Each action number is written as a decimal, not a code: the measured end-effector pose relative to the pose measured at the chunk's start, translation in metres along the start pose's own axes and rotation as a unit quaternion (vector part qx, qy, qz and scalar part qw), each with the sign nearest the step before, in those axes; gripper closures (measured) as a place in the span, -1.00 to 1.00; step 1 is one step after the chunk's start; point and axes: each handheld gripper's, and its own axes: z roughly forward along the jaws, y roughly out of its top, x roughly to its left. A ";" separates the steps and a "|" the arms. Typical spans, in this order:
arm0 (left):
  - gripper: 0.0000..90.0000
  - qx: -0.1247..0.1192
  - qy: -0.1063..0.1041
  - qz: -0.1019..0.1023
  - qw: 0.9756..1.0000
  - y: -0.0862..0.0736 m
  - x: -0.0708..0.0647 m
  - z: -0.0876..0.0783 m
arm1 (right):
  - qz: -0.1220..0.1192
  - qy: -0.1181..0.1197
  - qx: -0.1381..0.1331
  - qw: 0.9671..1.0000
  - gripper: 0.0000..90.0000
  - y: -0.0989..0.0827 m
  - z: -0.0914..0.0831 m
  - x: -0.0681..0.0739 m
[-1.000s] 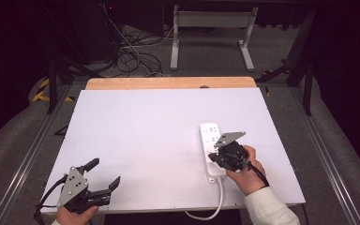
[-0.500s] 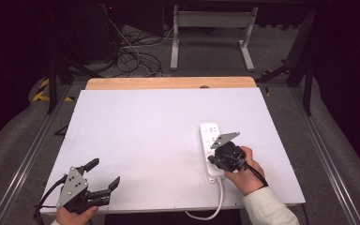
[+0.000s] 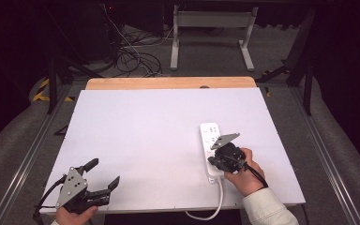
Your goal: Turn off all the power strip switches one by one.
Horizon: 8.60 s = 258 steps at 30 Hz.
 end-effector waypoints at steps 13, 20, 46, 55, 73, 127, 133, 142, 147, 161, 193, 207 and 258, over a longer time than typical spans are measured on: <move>-0.70 0.002 0.001 0.001 1.000 0.000 0.000 0.000 | 0.012 0.004 0.010 1.000 1.00 0.003 0.001 -0.002; -0.70 0.001 0.001 0.000 1.000 0.000 0.000 0.000 | 0.012 0.002 0.011 1.000 1.00 0.003 0.001 -0.001; -0.70 0.000 0.003 0.002 1.000 0.000 0.001 0.001 | 0.015 -0.012 -0.079 0.997 1.00 0.012 -0.027 -0.013; -0.70 0.001 0.001 0.001 1.000 0.000 0.001 0.000 | 0.014 -0.016 -0.062 0.998 1.00 0.018 -0.015 -0.019; -0.69 0.002 0.004 -0.001 1.000 0.000 0.002 0.000 | 0.029 -0.016 -0.048 0.998 1.00 0.015 0.007 -0.029; -0.69 0.000 0.005 -0.001 1.000 0.000 0.001 0.000 | 0.031 -0.023 -0.031 0.999 1.00 0.015 0.018 -0.026; -0.69 0.001 0.007 -0.002 1.000 0.000 0.002 0.001 | 0.021 -0.023 -0.062 0.998 1.00 0.017 0.007 -0.024; -0.69 0.001 0.005 -0.007 1.000 0.000 0.001 0.001 | 0.030 -0.025 -0.080 0.996 1.00 0.019 -0.001 -0.030; -0.69 0.001 0.005 -0.001 1.000 0.000 0.002 0.001 | 0.032 -0.027 -0.088 0.995 1.00 0.025 -0.002 -0.032; -0.69 0.000 0.004 -0.005 1.000 0.000 0.001 0.001 | 0.058 -0.035 -0.084 0.994 1.00 0.034 0.012 -0.050; -0.69 0.000 0.003 -0.002 1.000 0.000 0.002 0.001 | 0.059 -0.039 -0.051 0.996 1.00 0.035 0.032 -0.052; -0.69 0.001 0.001 -0.004 1.000 0.000 0.000 0.001 | 0.078 -0.028 -0.054 0.995 1.00 0.033 0.034 -0.055; -0.70 0.002 0.001 -0.003 1.000 -0.001 0.002 0.003 | 0.092 -0.069 -0.117 0.986 1.00 0.060 0.015 -0.065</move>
